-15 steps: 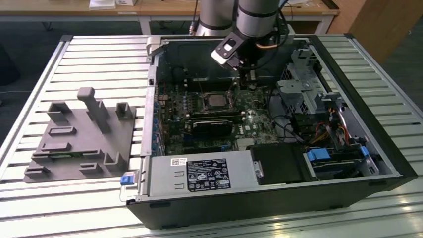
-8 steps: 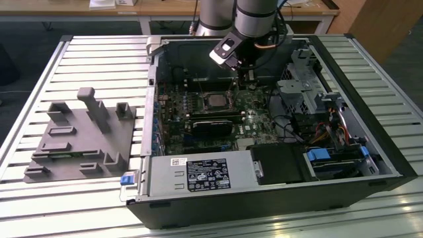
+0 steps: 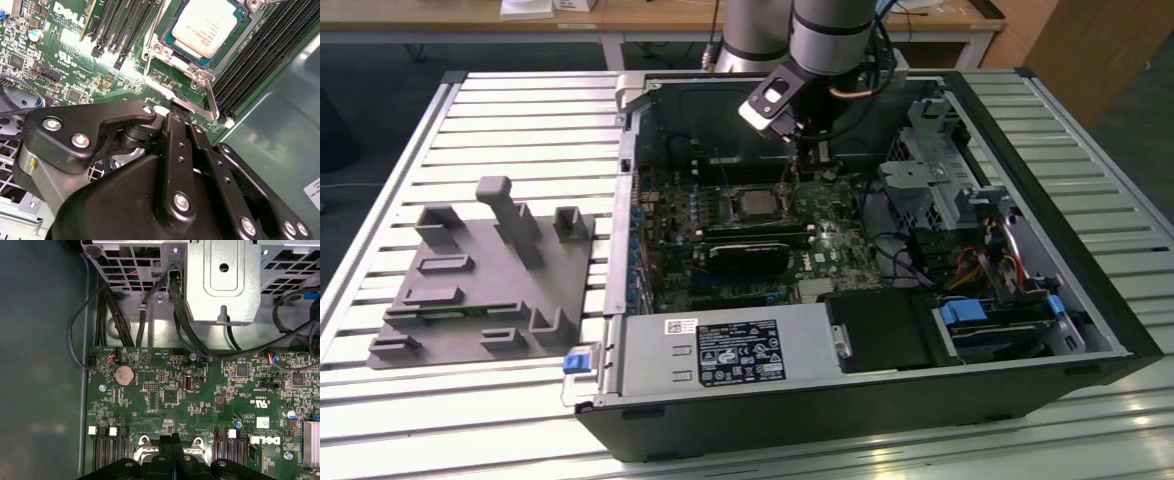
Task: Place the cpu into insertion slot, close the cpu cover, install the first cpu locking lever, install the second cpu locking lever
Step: 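Close the cpu cover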
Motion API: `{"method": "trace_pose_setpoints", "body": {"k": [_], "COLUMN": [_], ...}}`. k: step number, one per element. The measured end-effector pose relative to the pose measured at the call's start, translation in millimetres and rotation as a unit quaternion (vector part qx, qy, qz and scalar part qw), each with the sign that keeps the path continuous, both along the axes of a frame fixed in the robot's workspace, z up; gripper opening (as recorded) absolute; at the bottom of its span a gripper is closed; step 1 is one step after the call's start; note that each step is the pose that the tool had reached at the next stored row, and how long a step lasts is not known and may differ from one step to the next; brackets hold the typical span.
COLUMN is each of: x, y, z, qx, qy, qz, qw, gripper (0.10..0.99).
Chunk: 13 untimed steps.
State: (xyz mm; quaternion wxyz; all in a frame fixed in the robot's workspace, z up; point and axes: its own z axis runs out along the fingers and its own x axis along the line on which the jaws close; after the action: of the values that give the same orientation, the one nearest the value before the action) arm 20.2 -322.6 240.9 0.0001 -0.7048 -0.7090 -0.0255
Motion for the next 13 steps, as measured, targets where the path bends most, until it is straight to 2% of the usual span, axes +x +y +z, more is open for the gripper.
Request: {"method": "trace_pose_setpoints", "body": {"k": [7, 13], "x": [-4.6, -12.5], "y": [0.0, 0.0], "z": [-0.2, -0.6], "qx": [0.0001, -0.0001], "qy": [0.0, 0.0], "qz": [0.0, 0.0], "qw": [1.0, 1.0], "gripper": [0.106, 0.106]}}
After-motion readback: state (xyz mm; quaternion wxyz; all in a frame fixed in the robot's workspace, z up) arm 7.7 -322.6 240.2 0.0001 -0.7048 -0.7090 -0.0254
